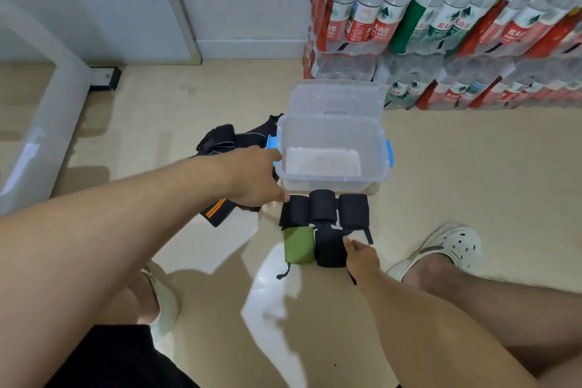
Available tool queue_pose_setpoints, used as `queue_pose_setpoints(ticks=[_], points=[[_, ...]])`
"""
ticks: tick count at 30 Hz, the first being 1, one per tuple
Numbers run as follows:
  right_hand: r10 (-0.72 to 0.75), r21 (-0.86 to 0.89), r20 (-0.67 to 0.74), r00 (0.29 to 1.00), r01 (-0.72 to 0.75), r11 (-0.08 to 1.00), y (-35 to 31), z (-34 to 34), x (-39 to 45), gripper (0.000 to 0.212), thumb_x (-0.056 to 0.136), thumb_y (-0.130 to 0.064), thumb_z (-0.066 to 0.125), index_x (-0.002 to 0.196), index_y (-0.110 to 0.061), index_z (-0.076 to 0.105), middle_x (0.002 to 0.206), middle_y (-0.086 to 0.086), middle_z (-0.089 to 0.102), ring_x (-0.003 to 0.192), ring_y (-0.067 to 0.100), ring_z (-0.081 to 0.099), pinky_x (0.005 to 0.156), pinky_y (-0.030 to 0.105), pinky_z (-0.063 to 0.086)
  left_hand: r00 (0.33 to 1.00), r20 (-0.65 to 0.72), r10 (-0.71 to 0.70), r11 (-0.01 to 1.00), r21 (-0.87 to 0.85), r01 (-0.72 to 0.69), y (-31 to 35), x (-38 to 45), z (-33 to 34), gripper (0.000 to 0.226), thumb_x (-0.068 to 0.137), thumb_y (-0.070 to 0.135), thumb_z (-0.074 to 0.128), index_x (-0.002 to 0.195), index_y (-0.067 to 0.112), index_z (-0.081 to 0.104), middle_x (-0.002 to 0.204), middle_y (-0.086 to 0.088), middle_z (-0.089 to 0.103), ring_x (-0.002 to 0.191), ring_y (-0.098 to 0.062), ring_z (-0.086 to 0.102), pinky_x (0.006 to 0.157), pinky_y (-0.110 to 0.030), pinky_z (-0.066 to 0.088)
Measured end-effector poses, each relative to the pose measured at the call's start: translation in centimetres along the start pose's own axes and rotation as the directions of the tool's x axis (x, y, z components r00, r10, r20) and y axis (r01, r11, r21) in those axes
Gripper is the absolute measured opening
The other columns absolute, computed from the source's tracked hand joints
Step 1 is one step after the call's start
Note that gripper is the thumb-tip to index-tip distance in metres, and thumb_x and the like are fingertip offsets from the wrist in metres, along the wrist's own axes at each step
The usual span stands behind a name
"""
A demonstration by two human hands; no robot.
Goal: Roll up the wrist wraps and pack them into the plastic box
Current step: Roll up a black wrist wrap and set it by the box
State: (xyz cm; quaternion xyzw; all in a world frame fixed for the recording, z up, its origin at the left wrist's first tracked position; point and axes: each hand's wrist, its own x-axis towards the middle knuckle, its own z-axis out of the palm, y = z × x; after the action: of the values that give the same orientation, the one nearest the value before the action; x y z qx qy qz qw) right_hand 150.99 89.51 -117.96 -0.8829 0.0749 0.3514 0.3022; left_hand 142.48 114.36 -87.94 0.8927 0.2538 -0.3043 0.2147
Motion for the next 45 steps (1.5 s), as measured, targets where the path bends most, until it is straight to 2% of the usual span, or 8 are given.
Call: queue_pose_setpoints(ticks=[6, 11, 20, 23, 28, 34, 41, 45], points=[[-0.037, 0.076, -0.113, 0.993, 0.046, 0.996, -1.3, -1.8, -1.1, 0.038, 0.102, -0.039, 0.051, 0.094, -0.008, 0.072, 0.09, 0.013, 0.07, 0.094, 0.033, 0.064, 0.083, 0.038, 0.05, 1.0, -0.016, -0.009, 1.0, -0.025, 0.009, -1.1, -0.7, -0.4, 0.082, 0.093, 0.051, 0.064, 0.159, 0.027, 0.023, 0.154, 0.0, 0.041, 0.135, -0.025, 0.046, 0.108, -0.036, 0.041], [-0.168, 0.107, -0.178, 0.969, 0.189, 0.976, -6.1, -1.7, -2.9, 0.023, 0.102, -0.029, 0.051, 0.106, -0.021, 0.073, 0.099, 0.002, 0.071, 0.096, 0.026, 0.062, 0.082, 0.03, 0.043, 0.998, -0.062, -0.008, 0.998, -0.06, 0.004, -2.3, -1.9, -1.5, 0.08, 0.093, 0.05, 0.064, 0.158, 0.023, 0.026, 0.159, 0.0, 0.037, 0.14, -0.025, 0.042, 0.111, -0.035, 0.038], [-0.534, 0.196, 0.075, 0.842, 0.512, 0.836, -16.5, 4.9, -8.9, 0.011, 0.098, -0.025, 0.064, 0.104, -0.025, 0.073, 0.101, -0.006, 0.072, 0.097, 0.02, 0.07, 0.092, 0.037, 0.057, 0.968, -0.193, -0.159, 0.962, -0.252, 0.108, -9.4, -5.5, -4.6, 0.073, 0.091, 0.052, 0.067, 0.153, 0.026, 0.039, 0.154, 0.0, 0.045, 0.138, -0.026, 0.045, 0.113, -0.038, 0.036], [-0.583, 0.129, 0.169, 0.795, 0.569, 0.812, -18.0, 7.1, -10.5, 0.015, 0.1, -0.023, 0.063, 0.113, -0.026, 0.069, 0.104, -0.009, 0.068, 0.097, 0.013, 0.066, 0.085, 0.025, 0.055, 0.965, -0.171, -0.198, 0.93, -0.343, 0.131, -11.6, -6.1, -5.0, 0.069, 0.089, 0.053, 0.07, 0.149, 0.031, 0.044, 0.152, 0.002, 0.047, 0.137, -0.026, 0.046, 0.116, -0.045, 0.036], [-0.585, -0.012, 0.312, 0.748, 0.619, 0.785, -20.3, 11.3, -10.1, 0.028, 0.099, -0.016, 0.065, 0.125, -0.024, 0.064, 0.114, -0.003, 0.064, 0.1, 0.011, 0.062, 0.074, 0.009, 0.042, 0.952, -0.178, -0.248, 0.871, -0.471, 0.138, -14.2, -5.5, -5.2, 0.062, 0.09, 0.046, 0.071, 0.145, 0.029, 0.05, 0.148, 0.002, 0.052, 0.134, -0.024, 0.049, 0.117, -0.041, 0.034], [-0.517, -0.281, 0.448, 0.729, 0.664, 0.693, -22.8, 14.5, -6.7, 0.05, 0.098, -0.019, 0.065, 0.146, -0.026, 0.052, 0.131, -0.004, 0.061, 0.111, 0.018, 0.063, 0.096, 0.029, 0.051, 0.935, -0.158, -0.316, 0.834, -0.515, 0.195, -16.5, -3.9, -4.8, 0.054, 0.094, 0.038, 0.067, 0.145, 0.028, 0.05, 0.147, 0.002, 0.053, 0.132, -0.021, 0.05, 0.109, -0.031, 0.036], [-0.412, -0.452, 0.516, 0.751, 0.648, 0.613, -21.9, 18.3, -3.3, 0.069, 0.097, -0.014, 0.057, 0.159, -0.03, 0.031, 0.158, 0.001, 0.04, 0.135, 0.029, 0.048, 0.112, 0.041, 0.044, 0.932, -0.12, -0.343, 0.83, -0.503, 0.241, -18.0, -2.2, -4.2, 0.052, 0.097, 0.032, 0.062, 0.147, 0.03, 0.047, 0.149, 0.003, 0.051, 0.134, -0.019, 0.048, 0.097, -0.023, 0.032], [-0.371, -0.559, 0.619, 0.692, 0.72, 0.411, -20.6, 20.8, -2.7, 0.083, 0.096, -0.012, 0.054, 0.164, -0.026, 0.01, 0.166, -0.004, 0.022, 0.148, 0.027, 0.026, 0.115, 0.042, 0.038, 0.922, -0.103, -0.373, 0.831, -0.479, 0.282, -18.9, -1.6, -4.2, 0.052, 0.098, 0.031, 0.06, 0.148, 0.03, 0.045, 0.15, 0.004, 0.051, 0.136, -0.02, 0.047, 0.097, -0.024, 0.032]])
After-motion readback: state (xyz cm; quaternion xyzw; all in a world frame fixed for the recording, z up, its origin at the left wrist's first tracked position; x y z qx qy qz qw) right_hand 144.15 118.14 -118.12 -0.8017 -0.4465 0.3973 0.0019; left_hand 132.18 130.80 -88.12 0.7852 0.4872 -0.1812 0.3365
